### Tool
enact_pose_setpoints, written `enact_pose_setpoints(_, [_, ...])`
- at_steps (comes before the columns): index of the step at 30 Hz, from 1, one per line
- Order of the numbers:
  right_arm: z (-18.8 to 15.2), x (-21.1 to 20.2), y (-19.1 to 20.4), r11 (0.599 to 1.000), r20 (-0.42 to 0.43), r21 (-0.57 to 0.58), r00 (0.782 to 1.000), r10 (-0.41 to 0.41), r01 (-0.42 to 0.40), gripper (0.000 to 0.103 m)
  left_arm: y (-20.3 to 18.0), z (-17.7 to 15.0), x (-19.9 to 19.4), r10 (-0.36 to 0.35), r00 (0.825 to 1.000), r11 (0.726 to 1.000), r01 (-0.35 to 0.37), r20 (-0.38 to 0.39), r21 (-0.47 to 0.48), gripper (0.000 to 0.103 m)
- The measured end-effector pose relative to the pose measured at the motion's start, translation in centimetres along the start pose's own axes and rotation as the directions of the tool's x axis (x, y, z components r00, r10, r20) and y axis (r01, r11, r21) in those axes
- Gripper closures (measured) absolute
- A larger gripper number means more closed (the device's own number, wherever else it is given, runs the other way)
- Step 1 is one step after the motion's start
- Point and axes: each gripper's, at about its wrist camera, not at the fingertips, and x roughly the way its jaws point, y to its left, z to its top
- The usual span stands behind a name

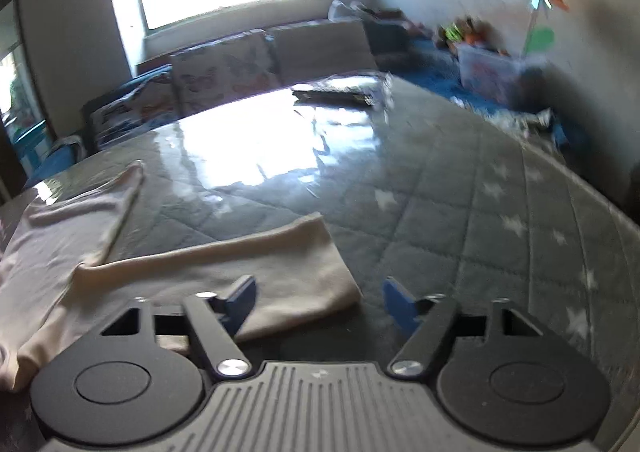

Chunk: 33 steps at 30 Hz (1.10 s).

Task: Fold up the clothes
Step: 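Move the right gripper to a sleeve cuff and grasp it, then lift the sleeve with the right gripper and fold it across the body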

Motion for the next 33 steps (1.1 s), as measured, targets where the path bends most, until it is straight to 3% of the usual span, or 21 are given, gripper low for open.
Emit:
enact_pose_setpoints(3, [-0.4,0.2,0.2,0.999,0.015,-0.025,1.0,-0.024,0.025,0.054,-0.1,0.0,0.1,0.001,1.0,1.0,-0.001,-0.005,-0.004,0.011])
enact_pose_setpoints(5, [-0.5,0.3,0.3,0.999,0.019,-0.031,0.999,-0.028,0.029,0.08,-0.2,0.0,0.2,0.0,1.0,1.0,0.0,-0.007,-0.004,0.011])
enact_pose_setpoints(6, [-0.6,0.3,0.3,0.999,0.02,-0.034,0.999,-0.028,0.029,0.087,-0.4,0.0,0.2,-0.001,1.0,1.0,0.001,-0.007,-0.003,0.01])
enact_pose_setpoints(8, [-0.4,0.3,0.2,0.999,0.02,-0.029,1.0,-0.018,0.019,0.092,-0.6,0.2,0.3,-0.003,1.0,1.0,0.003,-0.004,0.002,0.007])
enact_pose_setpoints(14, [1.5,-1.0,-0.6,0.998,0.079,-0.047,0.996,-0.029,0.033,0.093,-1.3,1.5,0.7,-0.01,1.0,1.0,0.01,0.023,0.026,0.006])
enact_pose_setpoints(20, [1.5,0.2,-0.3,0.998,0.054,-0.063,0.998,-0.02,0.024,0.093,-3.1,2.2,2.5,-0.035,0.999,0.997,0.034,0.009,0.066,0.006])
enact_pose_setpoints(27, [3.9,-2.7,2.1,0.99,0.118,-0.127,0.991,0.07,-0.054,0.093,-5.5,2.6,4.3,-0.084,0.996,0.991,0.084,-0.006,0.104,0.006])
enact_pose_setpoints(33, [6.6,-5.7,6.2,0.962,0.151,-0.21,0.966,0.209,-0.175,0.093,-7.8,2.1,5.7,-0.105,0.994,0.983,0.108,-0.028,0.145,0.006])
